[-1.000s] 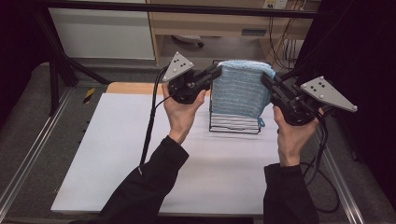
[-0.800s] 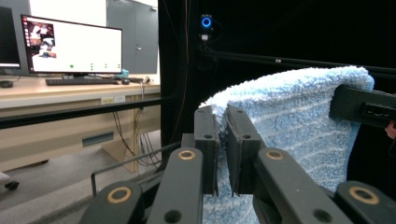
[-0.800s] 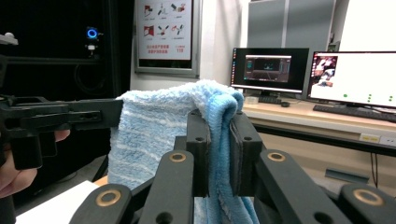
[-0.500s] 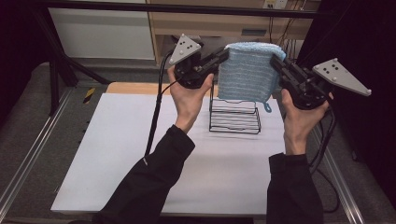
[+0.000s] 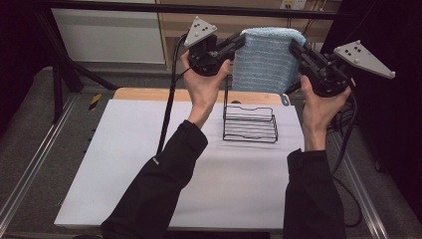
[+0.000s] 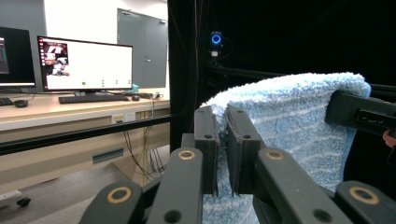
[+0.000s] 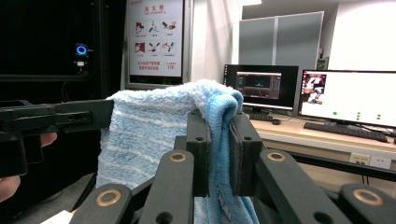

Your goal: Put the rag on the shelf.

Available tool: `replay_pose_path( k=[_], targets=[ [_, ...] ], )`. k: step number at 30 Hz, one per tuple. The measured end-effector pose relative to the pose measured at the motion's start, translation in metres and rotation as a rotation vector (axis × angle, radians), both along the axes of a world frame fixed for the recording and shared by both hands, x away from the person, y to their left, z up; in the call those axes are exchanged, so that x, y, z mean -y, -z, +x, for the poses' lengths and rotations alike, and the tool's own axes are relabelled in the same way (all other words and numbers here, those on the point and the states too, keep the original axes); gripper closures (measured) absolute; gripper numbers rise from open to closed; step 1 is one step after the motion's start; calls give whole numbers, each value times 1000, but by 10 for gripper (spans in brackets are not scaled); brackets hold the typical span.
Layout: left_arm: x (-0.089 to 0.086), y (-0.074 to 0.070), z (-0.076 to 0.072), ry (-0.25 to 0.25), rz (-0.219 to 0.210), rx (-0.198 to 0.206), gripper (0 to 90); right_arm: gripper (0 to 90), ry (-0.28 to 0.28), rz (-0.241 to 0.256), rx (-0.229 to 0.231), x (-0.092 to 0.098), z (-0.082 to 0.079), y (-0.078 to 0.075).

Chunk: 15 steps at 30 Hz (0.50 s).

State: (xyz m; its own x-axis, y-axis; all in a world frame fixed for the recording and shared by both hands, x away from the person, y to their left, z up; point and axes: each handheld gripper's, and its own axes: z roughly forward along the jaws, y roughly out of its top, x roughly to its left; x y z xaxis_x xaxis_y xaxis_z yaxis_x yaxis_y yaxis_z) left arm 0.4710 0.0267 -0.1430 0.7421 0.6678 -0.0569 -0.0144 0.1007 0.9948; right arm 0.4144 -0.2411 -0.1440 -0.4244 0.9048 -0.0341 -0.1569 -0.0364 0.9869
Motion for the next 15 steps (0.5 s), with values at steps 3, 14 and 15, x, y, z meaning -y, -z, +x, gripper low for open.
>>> replay_pose_path(
  k=[3, 14, 15],
  targets=[
    [1, -3, 4, -12, -3, 1, 838, 811, 5, -3, 1, -1, 6, -3],
    [2, -7, 20, -17, -22, -2, 838, 812, 15, -12, 3, 0, 27, -11],
    [2, -7, 22, -16, -25, -5, 838, 812, 15, -14, 4, 0, 30, -12]
  ],
)
